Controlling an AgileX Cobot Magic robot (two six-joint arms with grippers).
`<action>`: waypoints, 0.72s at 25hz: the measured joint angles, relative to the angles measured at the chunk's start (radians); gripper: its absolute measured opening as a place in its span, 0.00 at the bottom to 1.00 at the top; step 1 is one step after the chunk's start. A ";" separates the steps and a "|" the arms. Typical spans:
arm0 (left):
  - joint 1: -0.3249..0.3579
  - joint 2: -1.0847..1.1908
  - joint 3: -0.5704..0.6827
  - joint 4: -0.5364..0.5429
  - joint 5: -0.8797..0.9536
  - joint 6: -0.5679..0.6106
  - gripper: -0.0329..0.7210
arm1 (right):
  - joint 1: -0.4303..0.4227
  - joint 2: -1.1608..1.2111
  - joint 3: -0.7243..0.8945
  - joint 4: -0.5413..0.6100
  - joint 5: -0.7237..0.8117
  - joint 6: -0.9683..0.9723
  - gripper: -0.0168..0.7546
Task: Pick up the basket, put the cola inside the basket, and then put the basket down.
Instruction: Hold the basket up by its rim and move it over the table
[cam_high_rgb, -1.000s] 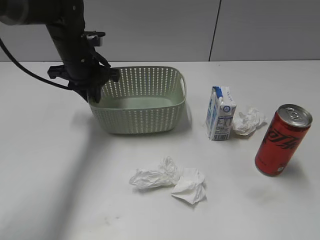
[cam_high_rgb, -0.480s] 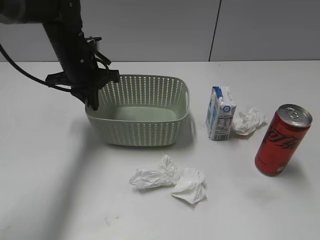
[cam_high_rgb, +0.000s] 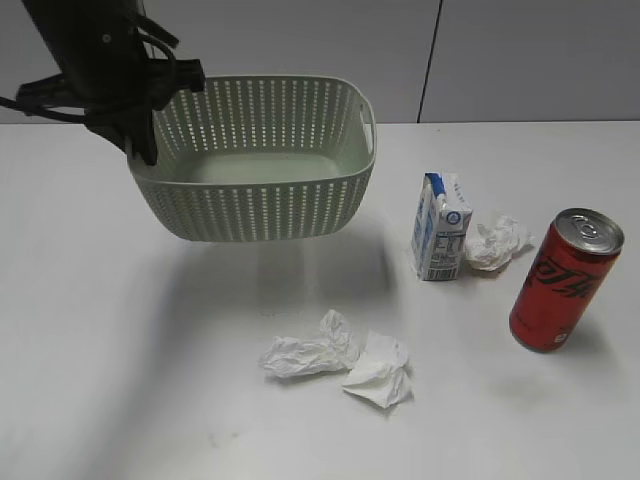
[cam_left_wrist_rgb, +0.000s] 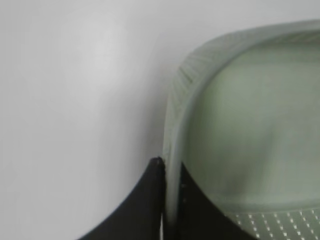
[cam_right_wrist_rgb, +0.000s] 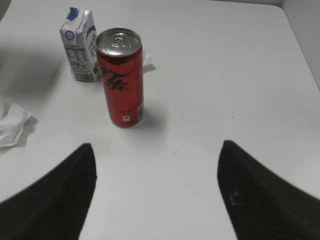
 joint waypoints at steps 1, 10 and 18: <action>-0.009 -0.043 0.039 -0.002 0.000 -0.006 0.04 | 0.000 0.000 0.000 0.000 0.000 0.000 0.78; -0.101 -0.261 0.443 -0.019 -0.147 -0.032 0.04 | 0.000 0.024 -0.018 0.011 0.000 0.000 0.78; -0.144 -0.274 0.541 -0.080 -0.243 -0.046 0.04 | 0.000 0.323 -0.146 0.072 0.000 0.000 0.78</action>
